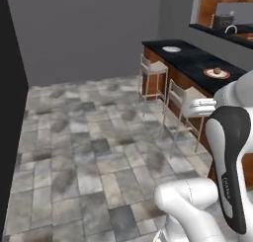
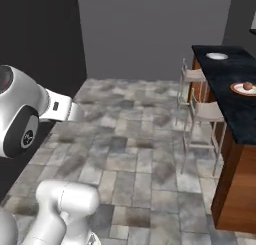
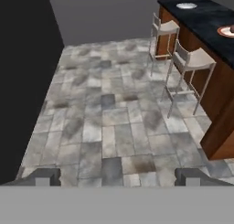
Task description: Transport the steak and onion to the fridge. Place the steak on the rack containing meat and place the onion on the rack containing the vegetable, ensuring meats and vegetables are on different racks.
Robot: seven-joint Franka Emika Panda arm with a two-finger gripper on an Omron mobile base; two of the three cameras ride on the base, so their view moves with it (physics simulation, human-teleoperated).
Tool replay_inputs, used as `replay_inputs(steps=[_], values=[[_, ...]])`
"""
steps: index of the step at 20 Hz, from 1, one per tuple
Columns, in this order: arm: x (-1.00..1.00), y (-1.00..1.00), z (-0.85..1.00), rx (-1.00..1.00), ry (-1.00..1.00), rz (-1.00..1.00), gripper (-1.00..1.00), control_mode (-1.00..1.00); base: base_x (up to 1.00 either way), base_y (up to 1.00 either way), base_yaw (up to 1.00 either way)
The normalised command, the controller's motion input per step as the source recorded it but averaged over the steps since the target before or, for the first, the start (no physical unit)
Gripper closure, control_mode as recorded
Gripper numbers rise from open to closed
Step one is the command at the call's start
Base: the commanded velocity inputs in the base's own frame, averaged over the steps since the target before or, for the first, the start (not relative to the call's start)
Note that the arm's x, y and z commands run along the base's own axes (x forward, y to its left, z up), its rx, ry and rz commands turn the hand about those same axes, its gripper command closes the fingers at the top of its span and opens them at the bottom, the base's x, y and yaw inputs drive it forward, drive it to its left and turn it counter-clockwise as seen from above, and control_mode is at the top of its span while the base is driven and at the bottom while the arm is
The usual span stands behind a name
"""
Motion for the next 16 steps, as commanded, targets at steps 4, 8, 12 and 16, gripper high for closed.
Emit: replay_inputs(steps=[4,8,12,16], values=[[0.0,0.0,0.0,0.0,0.0,0.0,-1.0,1.0,1.0,1.0,-0.52],[0.0,0.0,0.0,0.0,0.0,0.0,-1.0,1.0,1.0,0.99,-0.54],[0.0,0.0,0.0,0.0,0.0,0.0,-1.0,1.0,1.0,0.96,-0.56],[0.0,0.0,0.0,0.0,0.0,0.0,-1.0,1.0,1.0,0.93,-0.59]])
